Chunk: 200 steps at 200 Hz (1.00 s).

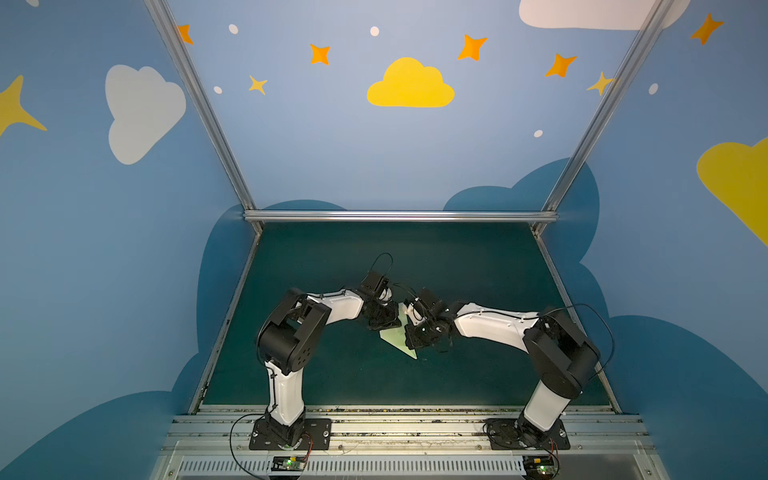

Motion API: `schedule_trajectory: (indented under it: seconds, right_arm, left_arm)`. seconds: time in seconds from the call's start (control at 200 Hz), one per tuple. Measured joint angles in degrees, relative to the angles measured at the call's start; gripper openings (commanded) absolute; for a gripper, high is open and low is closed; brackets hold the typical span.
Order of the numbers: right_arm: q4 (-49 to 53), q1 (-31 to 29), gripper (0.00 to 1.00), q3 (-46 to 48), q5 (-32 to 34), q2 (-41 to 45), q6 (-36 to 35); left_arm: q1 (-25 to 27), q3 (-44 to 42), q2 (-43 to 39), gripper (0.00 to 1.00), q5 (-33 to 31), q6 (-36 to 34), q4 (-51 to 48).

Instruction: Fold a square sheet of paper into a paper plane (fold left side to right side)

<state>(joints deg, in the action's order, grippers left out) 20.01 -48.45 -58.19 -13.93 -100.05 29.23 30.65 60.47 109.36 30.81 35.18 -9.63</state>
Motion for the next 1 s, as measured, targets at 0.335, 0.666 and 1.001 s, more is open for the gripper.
schedule_trajectory:
  seconds: [0.335, 0.666, 1.001]
  right_arm:
    - [0.0, 0.5, 0.00, 0.0, 0.0, -1.3, -0.2]
    - [-0.7, 0.8, 0.00, 0.3, 0.0, -2.4, -0.7]
    - [-3.1, 1.2, 0.00, 2.2, -0.7, -1.7, -0.7]
  left_arm:
    - [0.0, 0.0, 0.0, 0.04, 0.0, 0.0, 0.0]
    - [0.0, 0.0, -0.1, 0.04, 0.0, 0.0, -0.1]
    - [0.7, -1.8, -6.4, 0.04, -0.5, -0.2, -2.6]
